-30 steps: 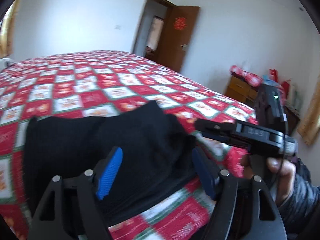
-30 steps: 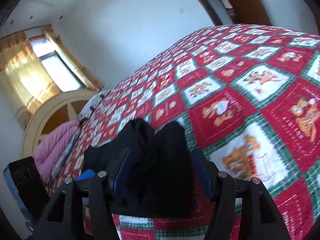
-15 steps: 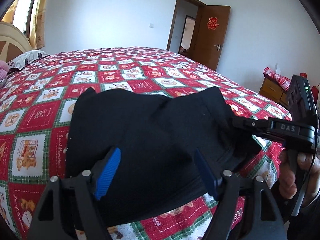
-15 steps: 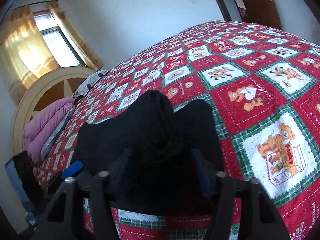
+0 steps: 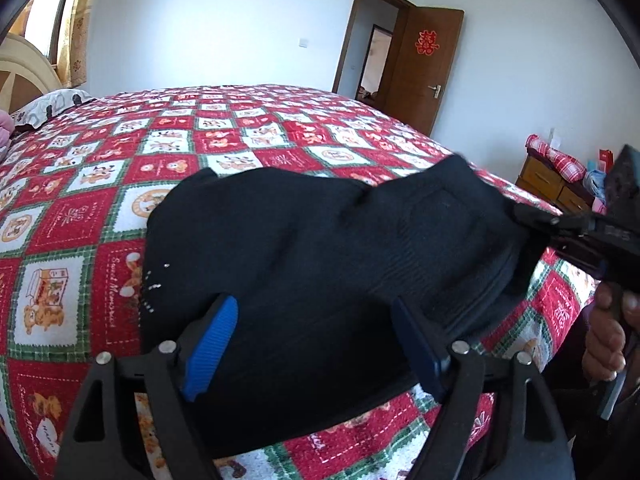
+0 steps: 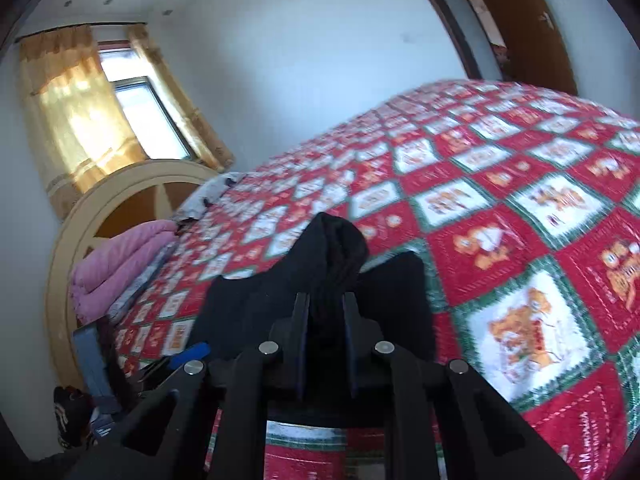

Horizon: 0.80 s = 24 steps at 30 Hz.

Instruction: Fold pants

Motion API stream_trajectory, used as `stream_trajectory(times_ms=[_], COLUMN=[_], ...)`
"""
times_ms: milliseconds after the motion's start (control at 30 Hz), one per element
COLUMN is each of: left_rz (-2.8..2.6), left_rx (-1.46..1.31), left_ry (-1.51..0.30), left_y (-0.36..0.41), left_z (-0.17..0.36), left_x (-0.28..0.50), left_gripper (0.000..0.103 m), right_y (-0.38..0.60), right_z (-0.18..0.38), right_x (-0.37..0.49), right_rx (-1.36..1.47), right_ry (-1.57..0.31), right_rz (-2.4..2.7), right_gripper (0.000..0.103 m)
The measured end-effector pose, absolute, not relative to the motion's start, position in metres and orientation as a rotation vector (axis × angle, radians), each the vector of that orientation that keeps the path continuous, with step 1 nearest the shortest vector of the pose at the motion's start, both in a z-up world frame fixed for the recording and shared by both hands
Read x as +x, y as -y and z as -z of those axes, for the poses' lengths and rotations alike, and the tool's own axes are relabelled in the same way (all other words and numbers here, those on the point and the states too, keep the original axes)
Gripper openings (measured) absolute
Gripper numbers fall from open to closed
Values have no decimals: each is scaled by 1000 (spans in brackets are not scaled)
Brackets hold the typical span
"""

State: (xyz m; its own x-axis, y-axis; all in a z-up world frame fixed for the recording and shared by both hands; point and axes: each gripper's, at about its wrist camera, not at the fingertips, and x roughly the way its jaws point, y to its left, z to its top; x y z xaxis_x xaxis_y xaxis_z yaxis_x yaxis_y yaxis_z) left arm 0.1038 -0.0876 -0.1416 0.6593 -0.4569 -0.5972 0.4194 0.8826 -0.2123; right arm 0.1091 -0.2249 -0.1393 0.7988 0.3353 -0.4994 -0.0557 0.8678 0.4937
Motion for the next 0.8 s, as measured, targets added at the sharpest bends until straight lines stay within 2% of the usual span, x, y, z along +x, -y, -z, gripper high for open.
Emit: stream_trajectory(times_ms=[67, 200, 400, 467, 533, 600, 733, 800], left_rz=[500, 504, 504, 506, 507, 507, 500, 500], left_rx=[-45, -38, -23, -27, -33, -34, -4, 5], left_ry=[-695, -697, -695, -694, -692, -689, -681, -680], left_y=[89, 90, 91, 90, 90, 91, 97, 98], left_z=[143, 146, 148, 149, 149, 151, 152, 152], left_x=[104, 104, 104, 104, 104, 104, 101, 100], left_gripper=[83, 90, 91, 92, 94, 96, 99, 99], right_y=[235, 255, 255, 253, 249, 244, 225, 213], right_z=[152, 185, 186, 184, 171, 153, 118, 113], right_x=[117, 127, 124, 124, 118, 112, 109, 121], right_rx=[532, 662, 647, 626, 556, 482, 381, 387], right_ry=[-669, -800, -812, -812, -780, -705, -546, -526], right_rz=[-185, -148, -132, -125, -55, 18, 8, -116], right_gripper=[15, 15, 16, 23, 41, 49, 52, 53])
